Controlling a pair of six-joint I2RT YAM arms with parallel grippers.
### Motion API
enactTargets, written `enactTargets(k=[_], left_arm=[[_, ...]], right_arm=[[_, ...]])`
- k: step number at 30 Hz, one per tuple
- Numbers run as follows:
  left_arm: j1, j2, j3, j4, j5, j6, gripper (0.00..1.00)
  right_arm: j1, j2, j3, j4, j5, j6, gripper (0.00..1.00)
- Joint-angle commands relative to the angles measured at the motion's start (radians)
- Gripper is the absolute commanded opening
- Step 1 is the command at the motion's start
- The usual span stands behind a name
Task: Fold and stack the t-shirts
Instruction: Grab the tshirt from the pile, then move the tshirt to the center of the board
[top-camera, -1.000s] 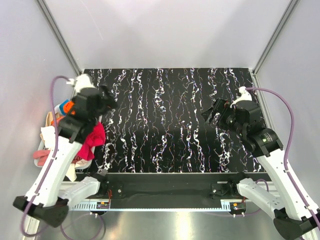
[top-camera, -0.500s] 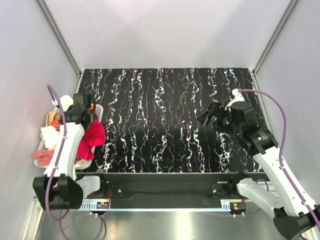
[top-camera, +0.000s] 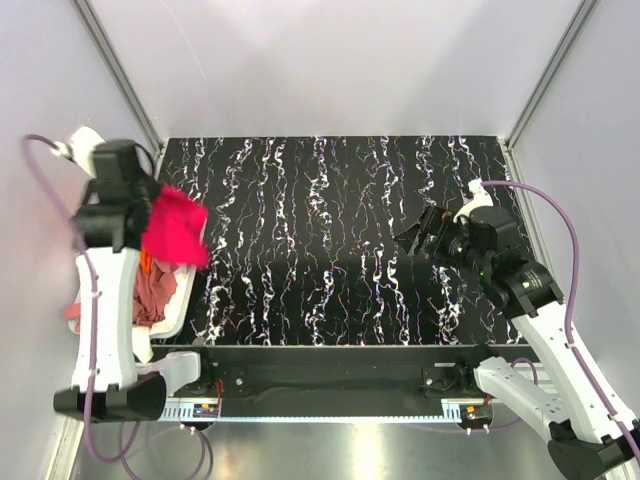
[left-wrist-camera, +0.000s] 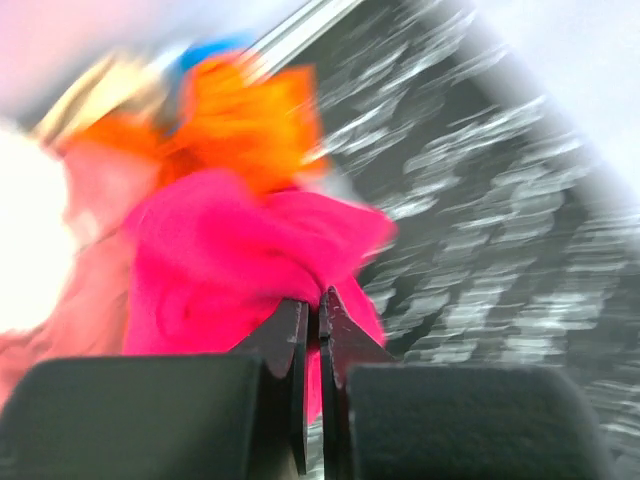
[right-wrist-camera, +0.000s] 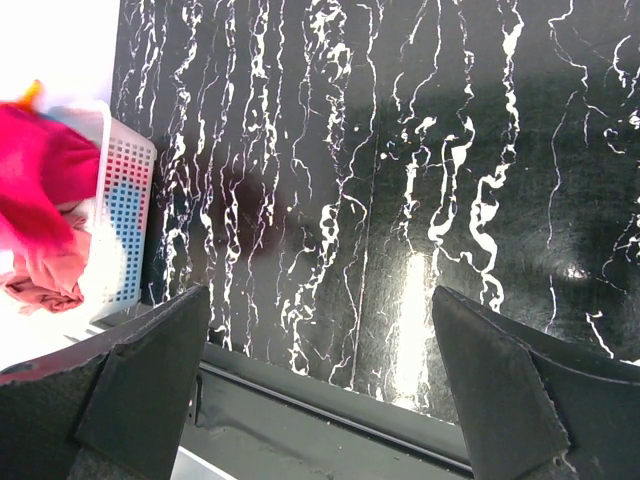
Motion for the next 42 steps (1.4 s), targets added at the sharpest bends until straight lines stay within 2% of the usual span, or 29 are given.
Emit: enactTargets(k=[1,2,3,5,6,7,9,10,11,13,14,17,19,23,28,32,35,39,42], left_arm=[[-0.002,-0.078,0.238,0.153,0.210,0.031,0.00],[-0.002,-0.077,0.273,0.182,0.270,0.018,0.00],[-0.002,-0.078,0.323,0.218,0.400,0.000,0.00],[-0.002,-0.084,0.339,0.374,0.555,-0.086,0.00],[-0.002,-0.086,0.330,0.434,0.697,-0.180,0.00],[-0.006,-0.086,0.313,0.550,0.761,-0.228,0.00],[-0.029,-0.087,0.222,0.644,0.883,-0.308,0.00],[-0.064,-0.092,0.177,0.695,0.896,-0.339,0.00],[-0.133,-0.104,0.070,0.713,0.889,-0.335,0.00],[-0.227,-0.110,-0.036,0.727,0.857,-0.263,0.00],[-0.320,-0.103,-0.122,0.727,0.850,-0.206,0.00],[-0.430,-0.035,-0.194,0.727,0.907,-0.148,0.00],[-0.445,0.015,-0.185,0.729,0.912,-0.111,0.00],[-0.447,0.083,-0.045,0.758,0.886,-0.065,0.00],[-0.448,0.185,0.162,0.922,0.973,-0.175,0.00],[-0.451,0.216,0.243,1.040,1.042,-0.282,0.00],[-0.457,0.219,0.243,1.123,1.121,-0.356,0.00],[-0.456,0.192,0.200,1.158,1.179,-0.364,0.00],[-0.456,0.155,0.148,1.064,1.142,-0.283,0.00]], right_arm=[[0.004,0.001,0.019,0.043,-0.009,0.003,1.00],[0.004,0.004,0.019,0.043,0.000,0.003,1.00],[0.004,0.001,0.019,0.045,0.006,0.003,1.00],[0.004,0.003,0.021,0.042,0.028,0.014,1.00],[0.004,0.006,0.021,0.043,0.032,0.018,1.00],[0.004,0.007,0.022,0.042,0.037,0.026,1.00],[0.004,0.013,0.024,0.042,0.049,0.034,1.00],[0.004,0.013,0.024,0.039,0.052,0.041,1.00],[0.004,0.015,0.021,0.036,0.061,0.043,1.00],[0.004,0.012,0.012,0.033,0.077,0.050,1.00],[0.006,0.007,0.000,0.031,0.081,0.055,1.00],[0.004,0.004,-0.017,0.026,0.113,0.063,1.00],[0.004,0.003,-0.031,0.020,0.124,0.069,1.00],[0.006,0.010,-0.031,0.014,0.138,0.095,1.00],[0.004,0.009,-0.011,0.010,0.146,0.110,1.00],[0.004,0.010,0.015,0.005,0.160,0.110,1.00],[0.004,0.015,0.027,0.005,0.169,0.109,1.00],[0.004,0.032,0.022,0.008,0.186,0.109,1.00],[0.004,0.052,0.016,0.010,0.177,0.118,1.00]])
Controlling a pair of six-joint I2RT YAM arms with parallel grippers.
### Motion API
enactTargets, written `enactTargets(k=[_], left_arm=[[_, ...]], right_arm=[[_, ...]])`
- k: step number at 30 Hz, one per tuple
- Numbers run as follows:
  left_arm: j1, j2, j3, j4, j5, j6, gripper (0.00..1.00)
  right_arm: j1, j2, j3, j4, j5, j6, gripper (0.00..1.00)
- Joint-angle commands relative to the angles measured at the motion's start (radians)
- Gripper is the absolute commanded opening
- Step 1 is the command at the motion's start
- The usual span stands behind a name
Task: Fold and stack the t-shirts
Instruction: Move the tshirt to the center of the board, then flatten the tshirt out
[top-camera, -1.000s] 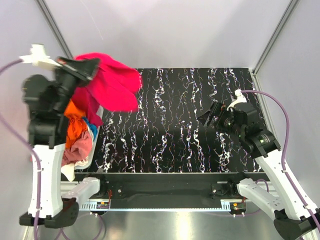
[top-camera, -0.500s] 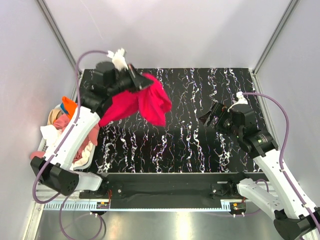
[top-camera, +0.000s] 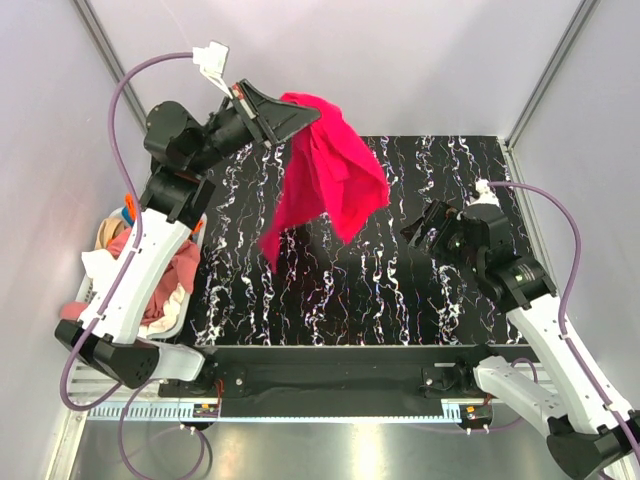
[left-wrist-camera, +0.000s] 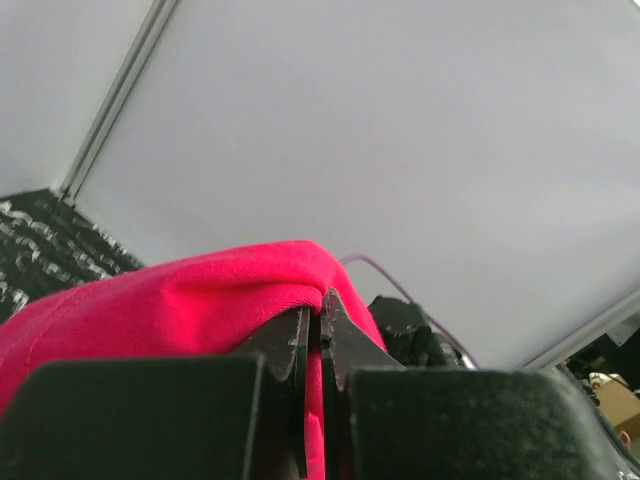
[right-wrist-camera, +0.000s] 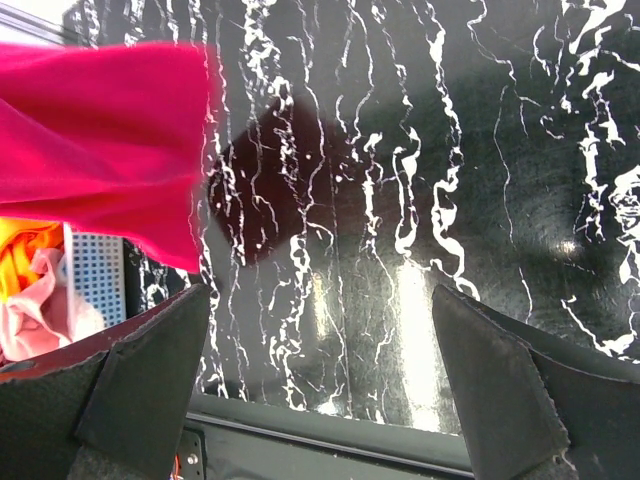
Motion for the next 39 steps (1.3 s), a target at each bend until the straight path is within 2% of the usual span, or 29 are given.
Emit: enactTargets(k=[1,2,4,5,6,9,12,15,19,22,23,26,30,33,37,39], left_arm=[[0.000,-0.058,-0.043,-0.041,0.020,0.071,0.00],[-0.001,-0.069,-0.061,-0.148,-0.012,0.153,0.00],[0.014,-0.103,-0.153,-0.247,-0.059,0.215,0.00],[0.022,-0.119,-0.198,-0.329,-0.128,0.249,0.00],[0.049,-0.162,-0.308,-0.367,-0.165,0.259,0.00],[0.127,-0.237,-0.488,-0.523,-0.300,0.266,0.03],[0.287,-0.303,-0.730,-0.576,-0.307,0.294,0.03],[0.313,-0.371,-0.811,-0.594,-0.322,0.311,0.03],[0.312,-0.403,-0.850,-0.591,-0.271,0.314,0.07],[0.312,-0.416,-0.865,-0.590,-0.236,0.322,0.09],[0.312,-0.416,-0.869,-0.588,-0.228,0.326,0.09],[0.312,-0.419,-0.876,-0.582,-0.208,0.329,0.00],[0.313,-0.416,-0.885,-0.574,-0.201,0.335,0.00],[0.313,-0.402,-0.878,-0.573,-0.192,0.341,0.00],[0.313,-0.374,-0.869,-0.551,-0.124,0.338,0.00],[0.313,-0.347,-0.858,-0.524,-0.087,0.328,0.00]], right_arm=[[0.004,0.025,0.027,0.015,0.015,0.013,1.00],[0.004,0.025,0.027,0.015,0.006,0.014,1.00],[0.006,0.019,0.016,0.015,-0.008,0.014,1.00],[0.004,0.011,-0.001,0.017,-0.002,0.016,1.00],[0.004,0.006,-0.012,0.015,0.011,0.019,1.00],[0.006,0.000,-0.058,0.020,0.001,0.046,1.00],[0.004,0.025,-0.113,0.056,-0.031,0.086,0.99],[0.004,0.095,-0.148,0.116,-0.022,0.114,0.98],[0.004,0.295,-0.112,0.170,0.027,0.172,0.93],[0.004,0.446,-0.024,0.175,0.071,0.223,0.89],[0.004,0.481,0.022,0.176,0.084,0.241,0.87],[0.006,0.621,0.097,0.201,0.110,0.250,0.83],[0.006,0.822,0.140,0.385,0.030,0.226,0.78],[0.004,0.914,0.191,0.487,-0.025,0.188,0.77],[0.001,1.078,0.283,0.528,-0.057,0.163,0.75],[-0.008,1.117,0.332,0.532,-0.102,0.148,0.70]])
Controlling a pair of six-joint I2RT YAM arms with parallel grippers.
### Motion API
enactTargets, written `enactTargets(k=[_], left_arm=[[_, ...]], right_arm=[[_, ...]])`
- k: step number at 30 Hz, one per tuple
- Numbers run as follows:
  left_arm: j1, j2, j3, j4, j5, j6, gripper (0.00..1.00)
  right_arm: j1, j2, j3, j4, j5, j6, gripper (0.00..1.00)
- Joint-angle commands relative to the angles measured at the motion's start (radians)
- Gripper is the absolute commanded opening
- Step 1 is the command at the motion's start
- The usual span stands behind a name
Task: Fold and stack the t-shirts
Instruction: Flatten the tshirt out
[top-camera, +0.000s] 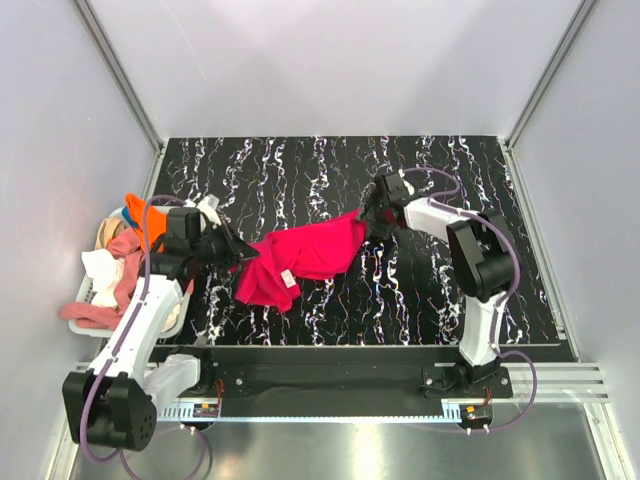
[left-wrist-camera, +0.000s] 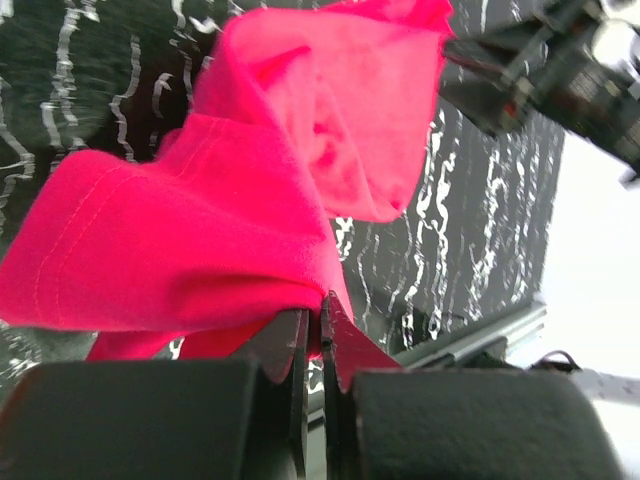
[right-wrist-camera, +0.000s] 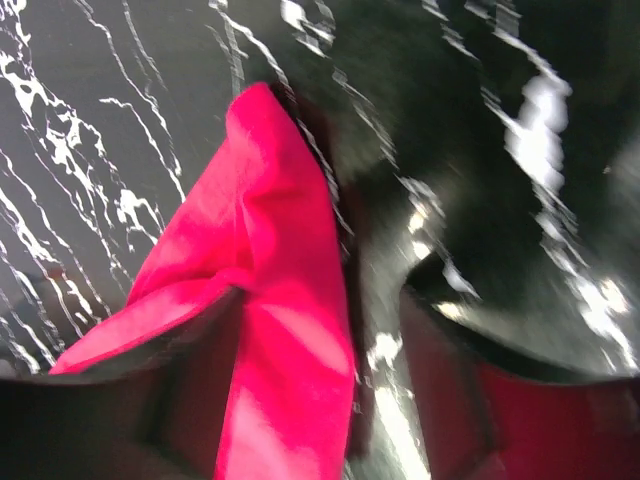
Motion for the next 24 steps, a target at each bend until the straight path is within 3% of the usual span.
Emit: enactTargets(k=[1,3,4,5,8,11,13,14,15,16,20,24], left_arm=[[-0.003,0.036,0.034,0.107,0.132,-0.012,0.00],[-0.003,0.074,0.060,0.132,0.140,-0.029,0.03],[-0.003,0.091,0.074,0.144,0.122,-0.036,0.04],[-0.003,0.141,0.129,0.163,0.116,-0.044,0.05],[0.005,0.310,0.296,0.134,0.117,-0.033,0.05],[0.010,0.473,0.677,0.011,0.179,-0.001,0.05],[0.007,0.484,0.740,-0.036,0.148,0.013,0.11],[0.008,0.467,0.726,-0.043,0.122,0.022,0.17],[0.008,0.446,0.701,-0.053,0.043,0.032,0.36],[0.008,0.391,0.664,-0.072,0.000,0.048,0.43],[0.005,0.242,0.347,-0.077,-0.099,0.063,0.57],[-0.010,0.156,0.167,-0.069,-0.133,0.066,0.64]], right_arm=[[-0.014,0.047,0.099,0.089,-0.068,-0.049,0.61],[-0.046,0.060,0.137,0.102,-0.065,-0.072,0.39],[-0.062,0.060,0.151,0.102,-0.056,-0.103,0.14],[-0.088,0.057,0.183,0.097,-0.059,-0.132,0.00],[-0.225,-0.013,0.224,0.047,-0.079,-0.095,0.00],[-0.322,-0.150,0.234,0.018,-0.125,-0.121,0.00],[-0.338,-0.240,0.234,-0.030,-0.136,-0.176,0.00],[-0.341,-0.301,0.218,-0.055,-0.163,-0.198,0.00],[-0.339,-0.332,0.193,-0.059,-0.183,-0.221,0.00],[-0.339,-0.362,0.118,-0.064,-0.200,-0.230,0.00],[-0.341,-0.530,-0.129,-0.107,-0.203,-0.232,0.00],[-0.339,-0.685,-0.354,-0.102,-0.219,-0.160,0.00]])
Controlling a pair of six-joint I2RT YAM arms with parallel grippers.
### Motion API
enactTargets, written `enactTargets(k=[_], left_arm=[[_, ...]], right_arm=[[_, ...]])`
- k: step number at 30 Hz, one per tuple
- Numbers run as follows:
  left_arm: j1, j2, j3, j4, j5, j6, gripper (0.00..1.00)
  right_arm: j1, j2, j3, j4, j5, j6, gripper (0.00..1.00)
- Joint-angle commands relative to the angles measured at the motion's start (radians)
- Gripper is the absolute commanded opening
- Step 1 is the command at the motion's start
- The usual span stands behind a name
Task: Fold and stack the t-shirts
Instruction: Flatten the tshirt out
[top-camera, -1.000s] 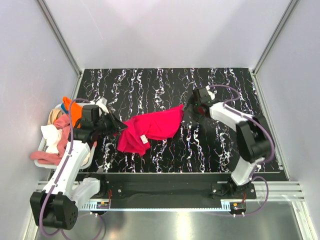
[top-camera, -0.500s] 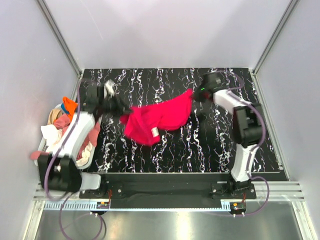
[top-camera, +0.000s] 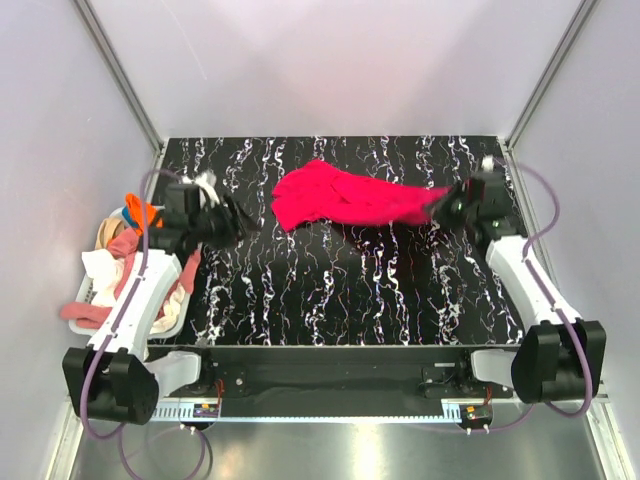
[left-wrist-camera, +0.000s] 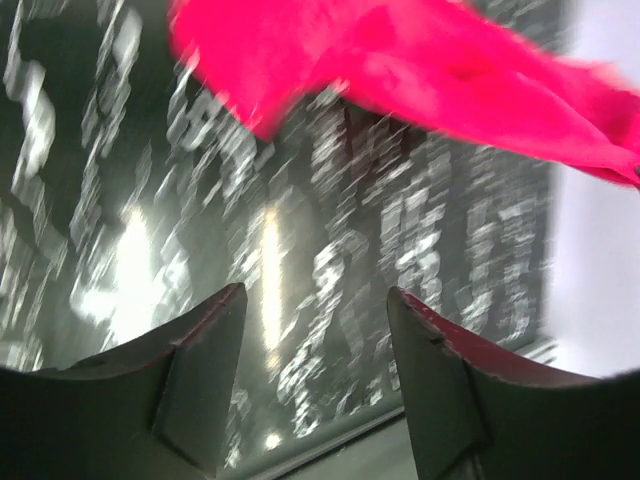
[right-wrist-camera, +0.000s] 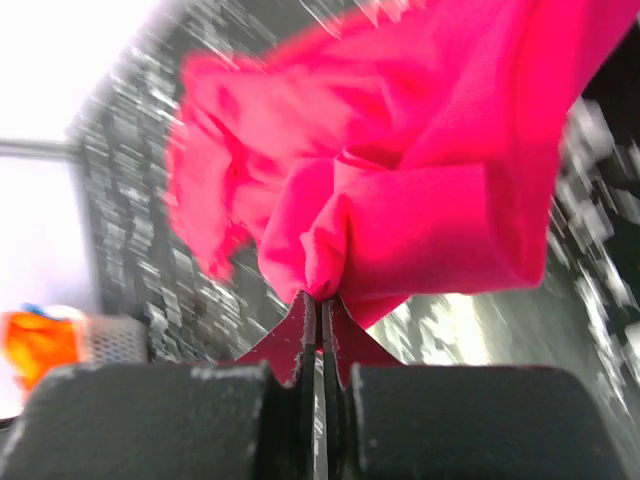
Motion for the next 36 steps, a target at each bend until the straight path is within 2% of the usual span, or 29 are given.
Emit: enactTargets(k=[1,5,7,10,11,15,18,19,22,28,36], left_arm=[[-0.019,-0.013,-0.117,-0.009,-0.075,0.024,0.65],[-0.081,0.051,-0.089,0.051,-0.035,0.021,0.67],[-0.114,0.115,-0.049,0.100,-0.058,0.040,0.67],[-0.167,0.245,0.056,0.144,-0.092,0.078,0.67],[-0.183,0.285,0.117,0.145,-0.098,0.084,0.66],[-0.180,0.453,0.218,0.131,-0.133,0.012,0.60],[-0.169,0.537,0.235,0.186,-0.152,-0.025,0.57],[-0.162,0.581,0.244,0.195,-0.141,-0.041,0.51],[-0.131,0.648,0.246,0.232,-0.130,-0.083,0.47],[-0.117,0.764,0.296,0.246,-0.190,-0.095,0.47],[-0.114,0.899,0.364,0.255,-0.186,-0.111,0.46]], right_arm=[[-0.006,-0.032,-0.187,-0.063,-0.030,0.047,0.00],[-0.006,-0.085,-0.281,-0.081,0.028,0.070,0.00],[-0.006,-0.098,-0.286,-0.115,0.070,0.081,0.04],[-0.004,-0.109,-0.269,-0.159,0.116,0.087,0.17],[-0.006,-0.112,-0.263,-0.185,0.137,0.090,0.29],[-0.006,-0.141,-0.234,-0.230,0.145,0.084,0.39],[-0.009,-0.169,-0.223,-0.236,0.124,0.075,0.41],[-0.007,-0.174,-0.224,-0.236,0.119,0.072,0.41],[-0.007,-0.191,-0.223,-0.235,0.105,0.073,0.42],[-0.006,-0.212,-0.220,-0.221,0.085,0.067,0.42],[-0.007,-0.212,-0.212,-0.204,0.088,0.055,0.42]])
